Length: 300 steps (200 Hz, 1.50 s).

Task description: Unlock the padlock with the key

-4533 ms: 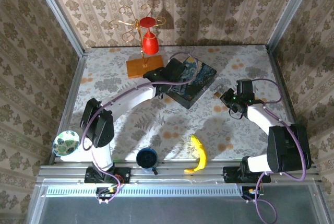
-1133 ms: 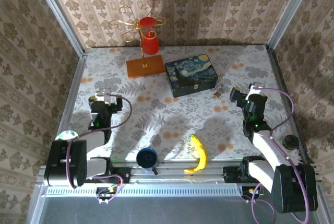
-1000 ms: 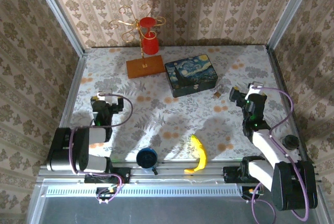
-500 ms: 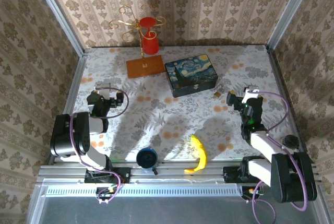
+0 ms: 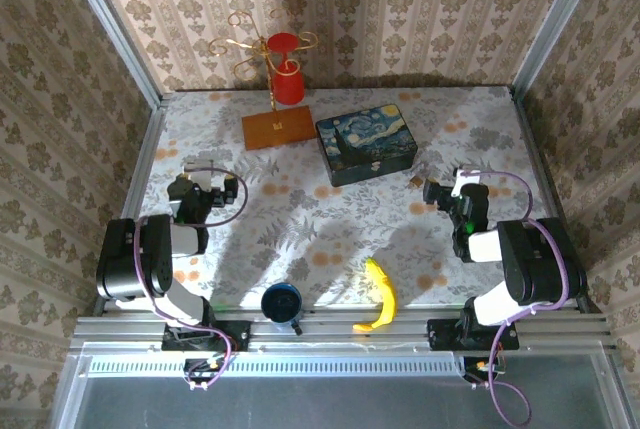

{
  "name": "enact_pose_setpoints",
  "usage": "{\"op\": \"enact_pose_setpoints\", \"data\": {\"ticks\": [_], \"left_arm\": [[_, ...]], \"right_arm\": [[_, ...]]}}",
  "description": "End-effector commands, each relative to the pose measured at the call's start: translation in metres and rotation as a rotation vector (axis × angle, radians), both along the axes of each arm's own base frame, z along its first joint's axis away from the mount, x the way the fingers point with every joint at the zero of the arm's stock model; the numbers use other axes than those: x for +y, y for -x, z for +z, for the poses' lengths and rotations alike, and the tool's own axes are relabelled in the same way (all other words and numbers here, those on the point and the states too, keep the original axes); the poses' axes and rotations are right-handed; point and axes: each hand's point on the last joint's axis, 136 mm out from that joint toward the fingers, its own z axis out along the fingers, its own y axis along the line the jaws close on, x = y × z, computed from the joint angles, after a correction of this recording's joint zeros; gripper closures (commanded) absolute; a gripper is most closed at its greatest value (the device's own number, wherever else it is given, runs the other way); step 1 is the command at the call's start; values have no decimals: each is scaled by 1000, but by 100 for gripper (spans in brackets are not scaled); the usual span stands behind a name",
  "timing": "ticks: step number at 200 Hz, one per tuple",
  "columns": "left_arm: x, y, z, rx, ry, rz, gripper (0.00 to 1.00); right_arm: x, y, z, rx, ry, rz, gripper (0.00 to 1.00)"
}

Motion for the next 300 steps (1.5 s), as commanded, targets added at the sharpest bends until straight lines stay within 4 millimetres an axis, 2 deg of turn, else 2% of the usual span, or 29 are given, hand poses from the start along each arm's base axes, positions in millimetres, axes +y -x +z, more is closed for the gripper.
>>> {"op": "enact_pose_setpoints", "data": {"ticks": [1,18,31,264,300], "left_arm": [[-4,-3,3,-1,-9,-15,0],[-4,-3,3,0,-11,-15,0],[-4,-3,3,-1,-12,-14,0],[-7,-3,3,-1,-38,-2,0],[3,-5,2,9,-40,57,0]], "right_arm": [[-6,-14,20,-49,27,-40,0],[1,-19,19,-27,45,-7,0],[27,-25,16,4,43,152,0],[26,-23,18,-12,17,170,0],[26,-23,17,-10,16,170,0]]}}
